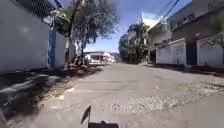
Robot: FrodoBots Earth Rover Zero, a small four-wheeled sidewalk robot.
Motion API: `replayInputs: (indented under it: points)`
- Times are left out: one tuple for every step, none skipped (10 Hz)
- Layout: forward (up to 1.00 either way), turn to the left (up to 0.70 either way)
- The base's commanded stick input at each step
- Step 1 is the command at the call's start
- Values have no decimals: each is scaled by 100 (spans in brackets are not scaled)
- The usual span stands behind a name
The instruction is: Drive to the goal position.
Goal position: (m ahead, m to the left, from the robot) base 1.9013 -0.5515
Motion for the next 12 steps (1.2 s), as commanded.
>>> replayInputs:
  points:
    - [70,-3]
    - [70,-3]
    - [70,-3]
    - [70,-3]
    - [70,-3]
    - [70,-3]
    - [70,-3]
    - [70,-3]
    - [70,-3]
    - [70,-3]
    - [70,-3]
    - [70,-3]
